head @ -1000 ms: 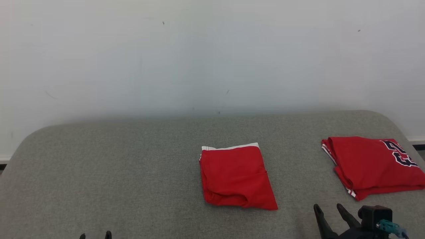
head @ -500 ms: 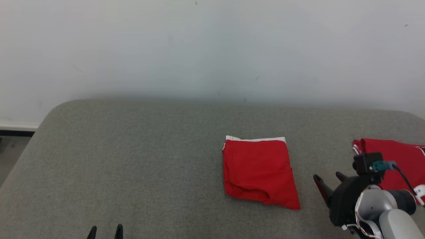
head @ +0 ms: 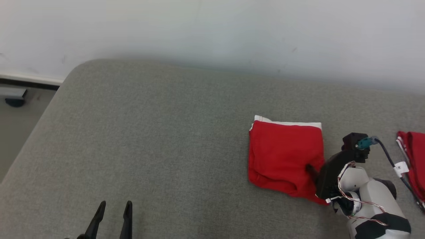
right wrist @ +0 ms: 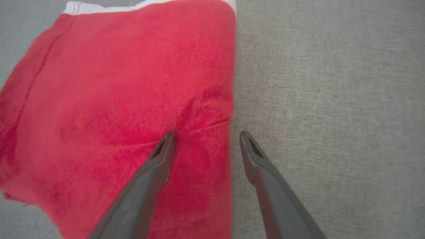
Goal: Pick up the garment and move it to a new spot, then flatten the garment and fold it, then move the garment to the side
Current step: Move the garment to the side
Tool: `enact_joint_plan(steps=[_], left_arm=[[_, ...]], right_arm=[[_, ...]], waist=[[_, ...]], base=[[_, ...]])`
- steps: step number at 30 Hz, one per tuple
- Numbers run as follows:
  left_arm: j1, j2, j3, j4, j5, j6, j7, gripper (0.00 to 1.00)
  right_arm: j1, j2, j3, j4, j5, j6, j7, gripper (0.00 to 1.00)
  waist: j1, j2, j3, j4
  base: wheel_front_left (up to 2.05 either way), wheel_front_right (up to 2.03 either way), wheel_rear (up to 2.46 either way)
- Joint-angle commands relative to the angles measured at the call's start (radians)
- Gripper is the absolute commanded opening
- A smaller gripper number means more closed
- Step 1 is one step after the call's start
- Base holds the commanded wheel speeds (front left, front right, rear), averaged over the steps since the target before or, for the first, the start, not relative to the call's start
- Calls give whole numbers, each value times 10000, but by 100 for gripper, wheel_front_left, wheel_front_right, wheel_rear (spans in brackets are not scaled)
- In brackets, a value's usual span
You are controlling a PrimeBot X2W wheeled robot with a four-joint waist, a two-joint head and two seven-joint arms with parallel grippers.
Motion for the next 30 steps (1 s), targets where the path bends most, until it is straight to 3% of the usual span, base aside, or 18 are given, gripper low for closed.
enact_joint_plan(steps=[1, 3, 4, 5, 6, 7, 8, 20, 25, 30], left_arm=[[-163, 19, -7, -61, 47, -27, -21, 100], [-237, 32, -32, -79, 79, -8, -29, 100], [-271, 33, -45, -87, 89, 10, -36, 100], [-290, 36, -52, -91, 98, 28, -43, 100], [-281, 43, -47, -89, 97, 45, -50, 100], [-252, 47, -34, -76, 85, 68, -59, 100], [-209, 53, -24, -57, 69, 79, -60, 100], [120, 69, -47, -131, -155, 93, -134, 100], [17, -41, -231, -214, -250, 10, -162, 100], [-254, 67, -429, -216, -290, -47, -67, 100]], right_arm=[[-194, 116, -127, 323, -132, -20, -20, 100], [-306, 160, -283, 774, -347, -20, -96, 100], [-351, 198, -346, 988, -455, -20, -101, 92], [-387, 235, -353, 1174, -544, -20, -143, 42], [-411, 251, -356, 1324, -581, -20, -202, 19], [-407, 245, -320, 1443, -659, -20, -279, 5], [-426, 227, -270, 1538, -734, -20, -373, 0], [-958, -828, 1211, 1182, -993, -20, -1118, 0], [-886, -2094, 2204, 460, -1170, -21, -1240, 0], [-1129, -2913, 2354, 149, -1002, -21, -1450, 0]], waist=[[-2, -2, 342, 315], [-2, -2, 380, 336], [-2, -2, 390, 332], [-2, -2, 389, 317], [-2, -2, 373, 286], [-2, -2, 339, 238], [-2, -2, 293, 179], [-2, -2, -300, -1288], [-2, -2, -228, -1969], [-2, -2, 121, -2412]], base=[[0, 0, 0], [0, 0, 0], [0, 0, 0], [0, 0, 0], [0, 0, 0], [0, 0, 0], [0, 0, 0], [0, 0, 0], [0, 0, 0], [0, 0, 0]])
